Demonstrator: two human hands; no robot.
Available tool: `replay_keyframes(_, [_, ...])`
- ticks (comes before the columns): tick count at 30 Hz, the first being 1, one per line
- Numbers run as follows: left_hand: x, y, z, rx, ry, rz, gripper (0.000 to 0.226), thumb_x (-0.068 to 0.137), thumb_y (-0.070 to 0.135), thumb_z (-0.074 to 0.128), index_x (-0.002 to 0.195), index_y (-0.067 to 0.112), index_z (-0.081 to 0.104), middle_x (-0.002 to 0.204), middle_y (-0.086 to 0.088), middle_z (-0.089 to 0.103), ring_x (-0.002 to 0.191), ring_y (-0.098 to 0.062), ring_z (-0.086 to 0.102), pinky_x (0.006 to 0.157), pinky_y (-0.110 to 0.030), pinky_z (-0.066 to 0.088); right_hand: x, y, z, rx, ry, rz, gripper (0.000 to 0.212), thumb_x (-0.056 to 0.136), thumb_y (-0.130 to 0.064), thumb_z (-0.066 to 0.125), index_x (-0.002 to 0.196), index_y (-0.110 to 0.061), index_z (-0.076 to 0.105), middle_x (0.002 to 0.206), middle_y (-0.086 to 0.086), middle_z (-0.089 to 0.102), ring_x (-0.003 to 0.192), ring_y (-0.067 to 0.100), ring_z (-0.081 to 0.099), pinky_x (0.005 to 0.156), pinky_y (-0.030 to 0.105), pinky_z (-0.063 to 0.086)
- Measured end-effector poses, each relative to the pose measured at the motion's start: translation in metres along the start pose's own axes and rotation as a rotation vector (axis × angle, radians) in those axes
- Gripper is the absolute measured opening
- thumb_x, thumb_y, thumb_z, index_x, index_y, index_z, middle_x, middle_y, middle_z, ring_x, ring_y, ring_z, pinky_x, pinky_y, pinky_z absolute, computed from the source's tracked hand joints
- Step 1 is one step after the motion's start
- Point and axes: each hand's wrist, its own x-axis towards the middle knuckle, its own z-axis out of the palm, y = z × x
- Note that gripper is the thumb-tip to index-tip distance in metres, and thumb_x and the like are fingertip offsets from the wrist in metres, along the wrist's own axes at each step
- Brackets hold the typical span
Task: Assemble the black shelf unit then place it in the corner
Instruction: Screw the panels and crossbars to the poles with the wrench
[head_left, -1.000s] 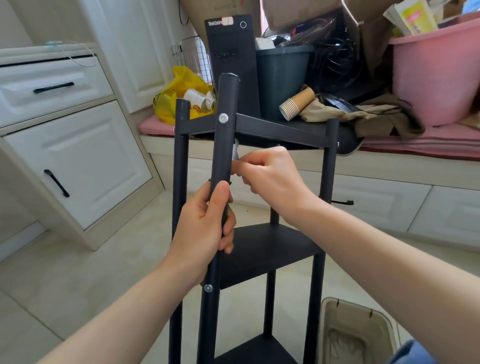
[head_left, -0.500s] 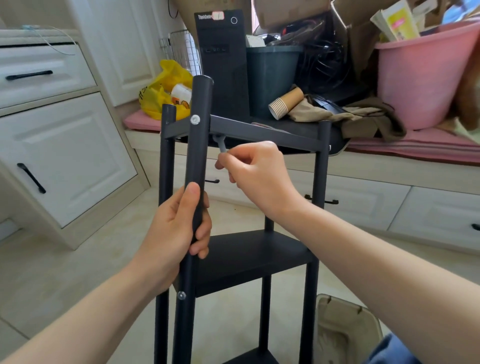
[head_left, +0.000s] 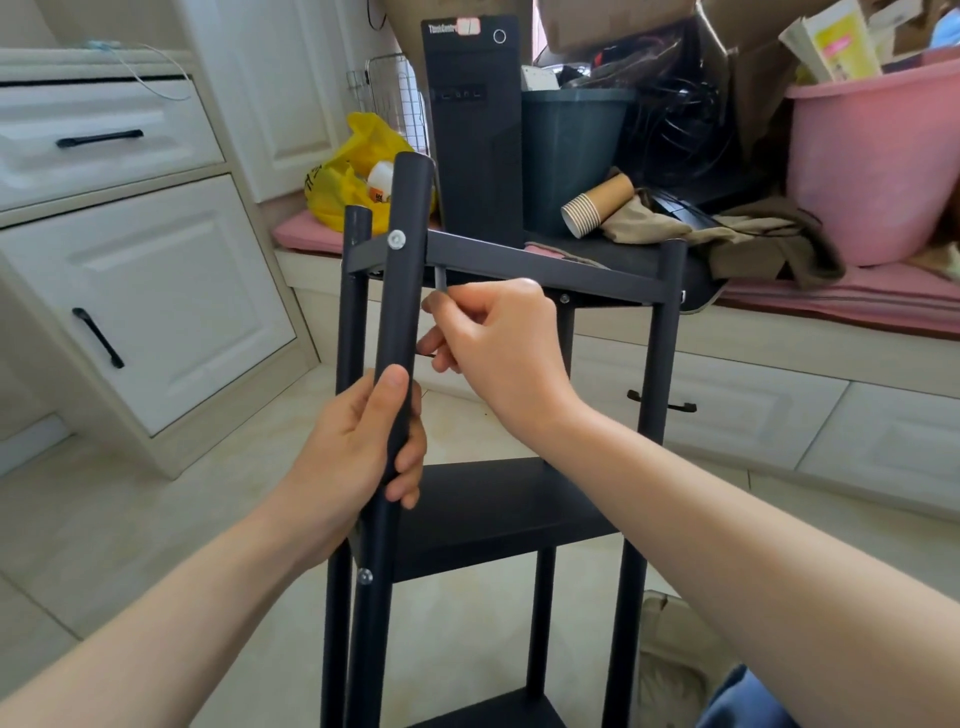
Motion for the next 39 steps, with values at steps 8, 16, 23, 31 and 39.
replay_keyframes(8, [0.003,-0.002,-0.004,0.041,-0.013,0.025,0.051,0.092,0.071,0.049,0.082,0.021,0.054,0.055,0.000,0.044,0.041,-0.013,0.040,0.049,-0.030,0.052,-0.001,0.011,0.018,-0.020,0.052,-0.091,0.021,0.099,-0.013,0.059,0.088,-0.004,0.074,0.065,-0.002,0.065,0.054,0.005,0.060,0.058,0.015,0.051])
replay_keyframes(16, [0.003,-0.002,-0.001,0.065,-0.023,0.027,0.048,0.087,0.073,0.050,0.077,0.027,0.057,0.056,-0.001,0.045,0.042,-0.014,0.041,0.050,-0.031,0.053,0.005,0.018,0.025,-0.020,0.086,-0.123,0.016,0.097,-0.010,0.061,0.088,-0.002,0.073,0.072,0.003,0.068,0.055,0.003,0.061,0.062,0.023,0.056])
replay_keyframes(23, [0.005,-0.002,0.001,0.092,-0.025,0.033,0.048,0.083,0.072,0.048,0.078,0.025,0.056,0.056,-0.001,0.045,0.042,-0.014,0.042,0.052,-0.030,0.054,0.008,0.013,0.024,0.007,0.057,-0.045,0.019,0.097,-0.010,0.060,0.082,-0.001,0.069,0.070,0.001,0.064,0.063,0.017,0.062,0.068,0.037,0.057])
replay_keyframes(31, [0.005,0.000,0.001,0.099,-0.028,0.031,0.049,0.086,0.073,0.049,0.078,0.024,0.055,0.055,-0.001,0.045,0.041,-0.015,0.042,0.052,-0.031,0.054,0.009,0.010,-0.001,-0.052,-0.090,0.016,0.031,0.099,-0.011,0.054,0.071,-0.009,0.068,0.053,-0.015,0.049,0.048,-0.002,0.048,0.053,0.012,0.038])
replay_keyframes(39, [0.003,0.001,0.001,0.108,-0.032,0.039,0.043,0.093,0.063,0.045,0.076,0.024,0.055,0.055,-0.001,0.045,0.041,-0.016,0.043,0.052,-0.032,0.055,0.012,0.001,-0.019,-0.080,-0.135,0.084,0.033,0.093,-0.012,0.057,0.060,-0.012,0.066,0.039,-0.018,0.046,0.046,0.002,0.043,0.054,0.020,0.038])
